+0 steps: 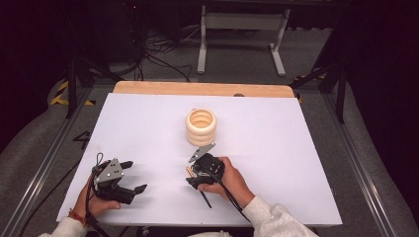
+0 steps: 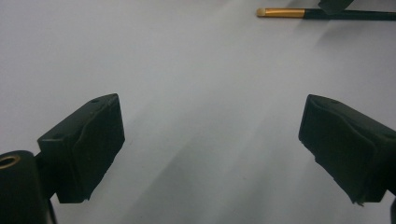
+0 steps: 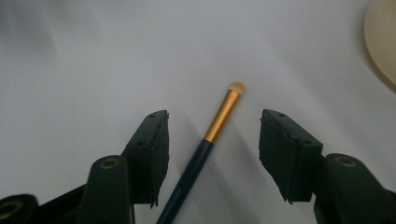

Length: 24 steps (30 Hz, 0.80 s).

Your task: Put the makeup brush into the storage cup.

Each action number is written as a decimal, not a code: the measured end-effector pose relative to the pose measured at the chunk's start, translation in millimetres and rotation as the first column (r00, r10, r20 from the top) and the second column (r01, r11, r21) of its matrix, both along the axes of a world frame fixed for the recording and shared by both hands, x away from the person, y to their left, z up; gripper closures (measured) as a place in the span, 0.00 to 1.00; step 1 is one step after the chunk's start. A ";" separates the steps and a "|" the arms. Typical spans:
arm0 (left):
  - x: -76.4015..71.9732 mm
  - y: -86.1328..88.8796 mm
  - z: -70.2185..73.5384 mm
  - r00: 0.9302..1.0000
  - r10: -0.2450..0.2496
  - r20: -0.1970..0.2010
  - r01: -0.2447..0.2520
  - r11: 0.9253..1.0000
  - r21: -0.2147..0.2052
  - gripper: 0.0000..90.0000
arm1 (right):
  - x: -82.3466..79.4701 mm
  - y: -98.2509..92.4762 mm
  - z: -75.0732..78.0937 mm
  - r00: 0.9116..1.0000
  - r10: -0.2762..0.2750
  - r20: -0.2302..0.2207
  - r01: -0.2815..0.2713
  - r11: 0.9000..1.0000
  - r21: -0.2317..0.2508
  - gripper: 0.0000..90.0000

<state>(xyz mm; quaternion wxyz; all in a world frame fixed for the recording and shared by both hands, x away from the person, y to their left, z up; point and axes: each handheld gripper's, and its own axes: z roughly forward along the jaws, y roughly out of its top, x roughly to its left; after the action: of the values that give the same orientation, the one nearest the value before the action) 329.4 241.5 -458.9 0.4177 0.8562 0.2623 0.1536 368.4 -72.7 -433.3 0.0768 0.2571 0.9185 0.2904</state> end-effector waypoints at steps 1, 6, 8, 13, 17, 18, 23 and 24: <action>0.0 0.0 0.0 1.000 0.000 0.000 0.000 1.000 0.000 0.08 | 0.7 0.6 -1.3 1.000 0.004 -0.005 -0.004 1.000 -0.009 0.50; -0.4 0.2 0.2 1.000 -0.001 0.000 0.001 1.000 0.000 0.08 | 5.2 1.8 -4.6 1.000 -0.003 -0.015 0.002 0.999 -0.053 0.53; -0.7 0.0 0.3 1.000 -0.003 0.001 0.003 1.000 0.000 0.08 | 6.4 3.1 -4.4 1.000 -0.002 -0.020 0.000 0.999 -0.051 0.55; -0.5 0.4 0.2 1.000 -0.007 -0.001 0.007 1.000 -0.005 0.08 | 8.5 8.1 -6.5 1.000 -0.005 -0.018 0.003 0.998 -0.065 0.56; -0.5 0.7 0.2 1.000 -0.008 -0.002 0.008 1.000 -0.005 0.08 | 9.4 9.5 -6.3 1.000 -0.011 -0.015 0.010 0.997 -0.074 0.58; -0.6 0.6 0.2 1.000 -0.008 -0.002 0.008 1.000 -0.004 0.08 | 9.2 9.8 -6.3 1.000 -0.013 -0.011 0.012 0.997 -0.078 0.59; -0.6 -0.5 -0.4 1.000 -0.013 -0.009 0.013 1.000 0.004 0.08 | 10.3 12.6 -5.2 1.000 -0.018 -0.016 0.016 0.995 -0.103 0.62; -0.4 -0.8 -0.7 1.000 -0.017 -0.010 0.017 1.000 0.002 0.08 | 10.7 13.1 -4.8 1.000 -0.016 -0.017 0.014 0.994 -0.109 0.64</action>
<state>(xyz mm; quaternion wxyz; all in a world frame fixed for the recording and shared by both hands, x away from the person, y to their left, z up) 329.1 240.7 -459.6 0.4167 0.8596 0.2570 0.1462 379.1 -59.6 -438.1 0.0849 0.2619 0.9317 0.2369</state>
